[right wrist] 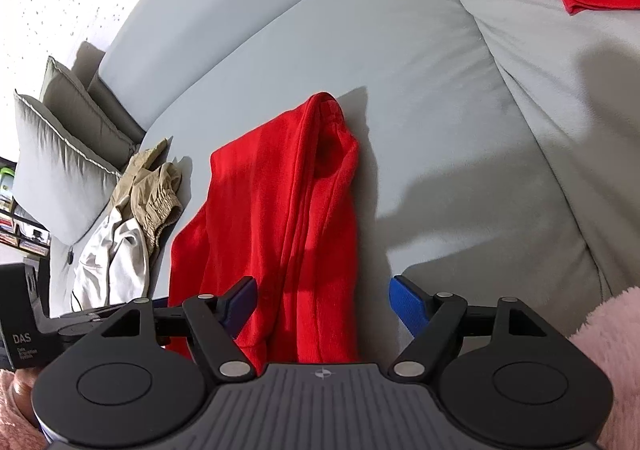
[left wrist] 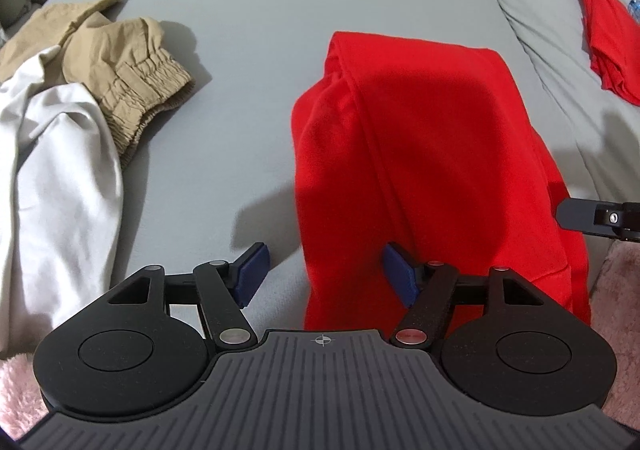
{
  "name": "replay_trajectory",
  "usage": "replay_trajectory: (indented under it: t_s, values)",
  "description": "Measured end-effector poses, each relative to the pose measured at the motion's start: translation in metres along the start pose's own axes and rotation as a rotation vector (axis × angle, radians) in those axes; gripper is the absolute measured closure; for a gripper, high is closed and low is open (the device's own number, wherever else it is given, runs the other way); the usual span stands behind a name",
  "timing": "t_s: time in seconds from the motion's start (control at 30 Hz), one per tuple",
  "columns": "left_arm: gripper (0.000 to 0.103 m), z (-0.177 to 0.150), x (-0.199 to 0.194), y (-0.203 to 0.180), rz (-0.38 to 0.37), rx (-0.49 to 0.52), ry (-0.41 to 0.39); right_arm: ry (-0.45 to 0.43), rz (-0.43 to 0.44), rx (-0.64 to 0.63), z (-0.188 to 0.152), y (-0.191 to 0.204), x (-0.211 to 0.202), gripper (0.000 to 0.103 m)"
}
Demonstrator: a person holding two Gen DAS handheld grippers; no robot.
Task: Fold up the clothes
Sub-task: 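Grasp the folded red garment with both grippers and lift it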
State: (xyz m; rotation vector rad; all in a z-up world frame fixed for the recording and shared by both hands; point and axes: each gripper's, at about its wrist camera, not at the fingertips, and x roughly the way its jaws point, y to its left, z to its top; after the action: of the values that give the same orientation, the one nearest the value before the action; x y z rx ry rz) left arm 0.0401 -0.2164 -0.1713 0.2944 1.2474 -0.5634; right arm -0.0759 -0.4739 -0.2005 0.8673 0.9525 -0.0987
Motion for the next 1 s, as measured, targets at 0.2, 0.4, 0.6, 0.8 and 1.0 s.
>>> replay_trajectory:
  t_s: [0.2,0.4,0.6,0.8,1.0]
  values:
    - [0.029,0.001,0.002,-0.003,0.001,0.027,-0.004,0.005,0.05,0.063,0.004,-0.014,0.001,0.027]
    - [0.036,0.002,0.003,-0.005,-0.036,0.04,-0.003,0.019,0.101,0.094,0.005,-0.021,0.003,0.027]
    - [0.038,0.005,0.007,-0.002,-0.109,0.04,0.005,0.05,0.216,0.194,0.008,-0.037,0.015,0.028]
    - [0.055,0.008,0.01,-0.003,-0.184,0.038,0.012,0.045,0.235,0.209,0.007,-0.037,0.02,0.044]
    - [0.079,0.002,0.008,-0.012,-0.154,0.067,-0.016,0.029,0.074,0.012,-0.001,0.004,0.025,0.076]
